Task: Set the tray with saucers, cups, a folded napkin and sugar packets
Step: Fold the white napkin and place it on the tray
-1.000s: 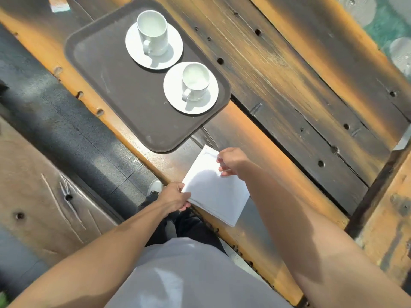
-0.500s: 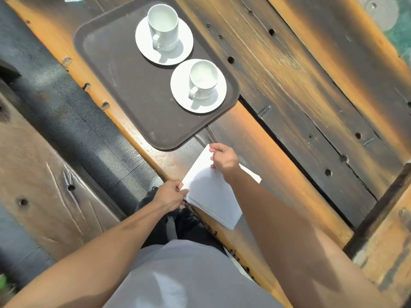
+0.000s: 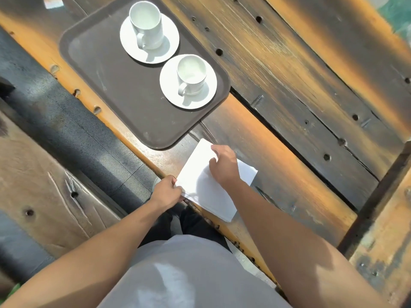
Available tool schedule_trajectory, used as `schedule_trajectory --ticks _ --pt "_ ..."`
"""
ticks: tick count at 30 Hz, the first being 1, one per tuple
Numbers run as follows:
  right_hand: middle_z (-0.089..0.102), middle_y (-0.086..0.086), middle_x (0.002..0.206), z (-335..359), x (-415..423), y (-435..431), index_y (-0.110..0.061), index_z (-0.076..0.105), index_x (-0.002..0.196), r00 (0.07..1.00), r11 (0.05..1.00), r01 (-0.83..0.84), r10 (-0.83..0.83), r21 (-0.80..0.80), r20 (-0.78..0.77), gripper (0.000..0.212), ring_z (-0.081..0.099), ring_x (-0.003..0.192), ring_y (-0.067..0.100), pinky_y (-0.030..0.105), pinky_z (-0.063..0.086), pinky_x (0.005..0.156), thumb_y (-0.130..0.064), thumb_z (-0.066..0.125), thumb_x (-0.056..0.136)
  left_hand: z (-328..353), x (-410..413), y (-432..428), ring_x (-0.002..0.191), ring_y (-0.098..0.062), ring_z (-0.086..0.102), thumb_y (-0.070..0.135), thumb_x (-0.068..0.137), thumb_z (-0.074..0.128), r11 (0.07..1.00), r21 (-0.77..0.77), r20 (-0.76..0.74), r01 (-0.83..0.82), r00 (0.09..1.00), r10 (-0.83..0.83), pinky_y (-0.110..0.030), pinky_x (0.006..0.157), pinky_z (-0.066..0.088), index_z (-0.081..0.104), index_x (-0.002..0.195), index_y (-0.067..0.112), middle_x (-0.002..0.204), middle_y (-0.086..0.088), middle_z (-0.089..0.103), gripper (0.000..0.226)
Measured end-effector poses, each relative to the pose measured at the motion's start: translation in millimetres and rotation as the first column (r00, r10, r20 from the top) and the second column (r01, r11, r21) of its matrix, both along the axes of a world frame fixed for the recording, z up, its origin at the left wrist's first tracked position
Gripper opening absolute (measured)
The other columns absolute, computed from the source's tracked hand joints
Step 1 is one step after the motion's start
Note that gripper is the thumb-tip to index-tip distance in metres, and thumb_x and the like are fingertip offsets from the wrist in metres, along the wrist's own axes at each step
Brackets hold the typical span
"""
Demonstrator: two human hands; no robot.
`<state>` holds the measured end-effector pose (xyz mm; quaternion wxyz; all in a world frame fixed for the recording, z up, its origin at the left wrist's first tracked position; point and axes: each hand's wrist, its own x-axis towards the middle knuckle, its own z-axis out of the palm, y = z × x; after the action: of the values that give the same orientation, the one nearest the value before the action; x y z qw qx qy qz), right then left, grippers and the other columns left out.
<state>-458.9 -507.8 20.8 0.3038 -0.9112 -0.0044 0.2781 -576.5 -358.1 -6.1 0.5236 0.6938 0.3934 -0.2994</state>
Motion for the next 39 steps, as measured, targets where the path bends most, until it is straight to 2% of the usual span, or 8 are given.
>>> schedule_trajectory --ticks 4,9,11,14,16,21,26,39 --pt "0.040 0.005 0.153 -13 -27 -18 -0.018 0.045 0.144 0.982 0.975 -0.072 0.106 -0.211 0.154 0.052 0.030 0.144 0.025 0.039 0.027 0.118 -0.017 0.056 0.094 8 8 -2 0.076 -0.025 0.070 0.008 0.093 0.060 1.000 -0.027 -0.065 0.007 0.998 -0.008 -0.031 0.062 0.060 0.049 0.100 -0.001 0.101 -0.020 0.068 0.015" --pt "-0.010 0.009 0.165 -34 -56 -45 -0.022 -0.001 0.155 0.972 0.856 -0.172 0.229 -0.488 0.059 0.083 -0.008 0.151 0.034 0.049 -0.005 0.119 -0.053 0.048 0.095 20 16 -2 0.087 -0.024 0.056 0.033 0.076 0.075 0.846 0.376 -0.073 0.378 0.922 -0.379 -0.037 0.072 0.048 0.042 0.107 0.013 0.103 -0.005 0.056 0.049" --pt "-0.024 0.010 0.162 -41 -65 -54 -0.022 -0.014 0.154 0.973 0.828 -0.188 0.232 -0.529 0.017 0.093 -0.020 0.149 0.035 0.053 -0.013 0.115 -0.066 0.041 0.093 20 19 -8 0.097 -0.025 0.047 0.038 0.074 0.073 0.638 0.594 -0.021 0.490 0.803 -0.596 -0.037 0.079 0.047 0.038 0.116 0.014 0.114 -0.009 0.045 0.060" --pt "-0.030 0.011 0.160 -48 -73 -63 -0.020 -0.021 0.153 0.975 0.824 -0.194 0.223 -0.533 -0.012 0.105 -0.024 0.148 0.035 0.055 -0.014 0.114 -0.077 0.037 0.086 13 29 -20 0.126 -0.035 0.036 0.053 0.081 0.063 0.220 0.764 -0.068 0.606 0.415 -0.907 -0.044 0.103 0.041 0.027 0.139 0.012 0.141 -0.018 0.033 0.080" --pt "-0.029 0.011 0.160 -50 -72 -65 -0.018 -0.023 0.152 0.980 0.835 -0.161 0.198 -0.527 0.014 0.102 -0.023 0.148 0.034 0.054 -0.012 0.116 -0.074 0.036 0.089 6 35 -28 0.145 -0.042 0.015 0.057 0.092 0.043 0.092 0.764 -0.101 0.639 0.259 -0.961 -0.050 0.117 0.027 0.010 0.152 0.011 0.158 -0.023 0.014 0.083" --pt "-0.026 0.012 0.161 -57 -70 -59 -0.013 -0.025 0.151 0.982 0.854 -0.075 0.153 -0.515 0.110 0.079 -0.020 0.149 0.033 0.055 -0.004 0.121 -0.053 0.021 0.101 -21 44 -27 0.149 -0.041 -0.015 0.055 0.100 0.014 0.023 0.768 -0.088 0.640 0.140 -0.986 -0.055 0.121 0.007 -0.010 0.157 0.017 0.163 -0.017 -0.014 0.072" --pt "-0.024 0.009 0.162 -74 -75 -51 -0.015 -0.015 0.155 0.986 0.853 -0.013 0.097 -0.521 0.133 0.079 -0.029 0.147 0.028 0.055 -0.010 0.120 -0.063 0.006 0.096 -44 45 -17 0.150 -0.040 -0.014 0.058 0.100 0.014 0.030 0.808 -0.051 0.589 0.120 -0.992 -0.057 0.120 0.009 -0.005 0.158 0.019 0.164 -0.018 -0.012 0.072" --pt "-0.001 0.010 0.166 -84 -81 -48 -0.015 0.004 0.158 0.962 0.833 0.087 0.073 -0.546 0.264 0.079 -0.010 0.153 0.026 0.053 -0.001 0.122 -0.060 0.021 0.095 -64 44 -13 0.151 -0.039 -0.006 0.056 0.098 0.025 0.144 0.850 0.092 0.507 0.125 -0.988 -0.057 0.120 0.007 0.008 0.159 0.021 0.165 -0.014 -0.003 0.072"
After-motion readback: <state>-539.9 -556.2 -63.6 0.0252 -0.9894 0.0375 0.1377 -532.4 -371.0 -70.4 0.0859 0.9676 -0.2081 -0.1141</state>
